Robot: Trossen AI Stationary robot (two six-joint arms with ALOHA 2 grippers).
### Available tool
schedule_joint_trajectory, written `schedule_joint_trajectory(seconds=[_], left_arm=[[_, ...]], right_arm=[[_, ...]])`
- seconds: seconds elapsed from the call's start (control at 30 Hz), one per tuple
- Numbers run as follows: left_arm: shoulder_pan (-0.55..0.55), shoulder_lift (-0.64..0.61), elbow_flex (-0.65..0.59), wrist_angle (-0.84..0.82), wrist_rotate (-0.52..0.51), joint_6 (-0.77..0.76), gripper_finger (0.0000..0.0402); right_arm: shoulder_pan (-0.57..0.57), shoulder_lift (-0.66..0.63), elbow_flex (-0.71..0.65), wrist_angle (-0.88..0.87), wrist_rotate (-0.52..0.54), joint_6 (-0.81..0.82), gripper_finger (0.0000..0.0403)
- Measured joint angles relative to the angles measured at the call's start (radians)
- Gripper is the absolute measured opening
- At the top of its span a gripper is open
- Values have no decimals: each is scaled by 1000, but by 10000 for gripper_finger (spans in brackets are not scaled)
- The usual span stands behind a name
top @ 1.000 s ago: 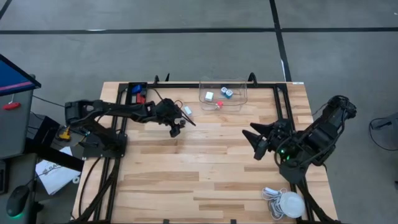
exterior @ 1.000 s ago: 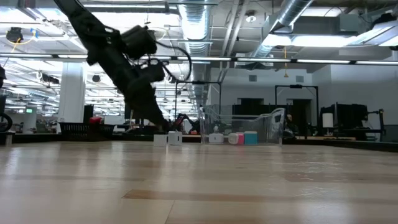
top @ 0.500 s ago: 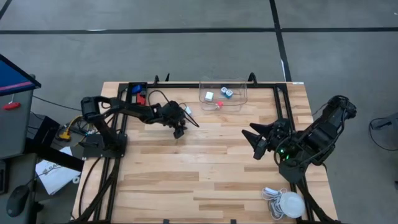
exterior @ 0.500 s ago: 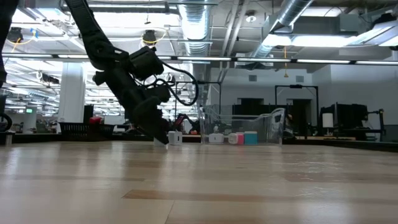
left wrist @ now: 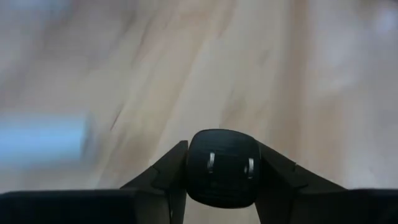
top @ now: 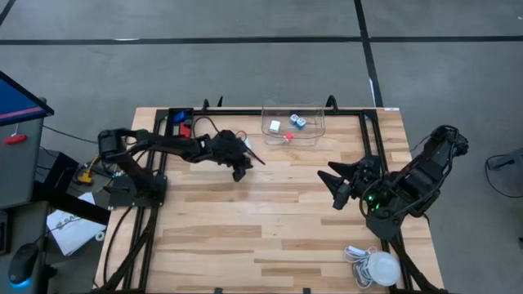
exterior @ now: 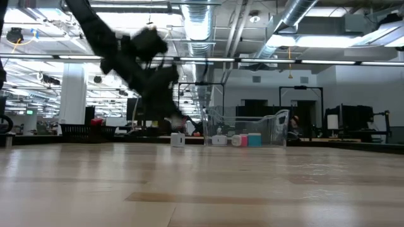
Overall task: Pick & Place Office items
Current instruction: Put the white black charger adapter into the transparent bin
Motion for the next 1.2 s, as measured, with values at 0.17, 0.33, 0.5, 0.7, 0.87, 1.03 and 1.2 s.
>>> schedule_joint_trajectory(seconds=[0.17, 0.33, 0.5, 0.7, 0.87, 1.03, 1.2], left_arm=[[-77, -76, 126, 0, 3, -2, 126], [-101, -25, 336, 0, -26, -42, 126], [-68, 162, 617, -72, -34, -25, 126], [33, 416, 956, -276, -8, 6, 126], [125, 554, 1159, -391, 34, -45, 126], [178, 645, 1247, -459, 28, -86, 126], [185, 701, 1252, -496, 32, -101, 126]], right_arm=[[-16, 0, 0, -10, -4, 0, 268], [-36, -1, 0, -85, -31, 36, 268], [-43, -3, 0, -124, -32, 49, 268], [-42, -6, 0, -134, -28, 49, 268], [-42, -7, 0, -134, -24, 47, 268], [-42, -7, 0, -142, -22, 44, 268], [-42, -7, 0, -150, -23, 41, 268]])
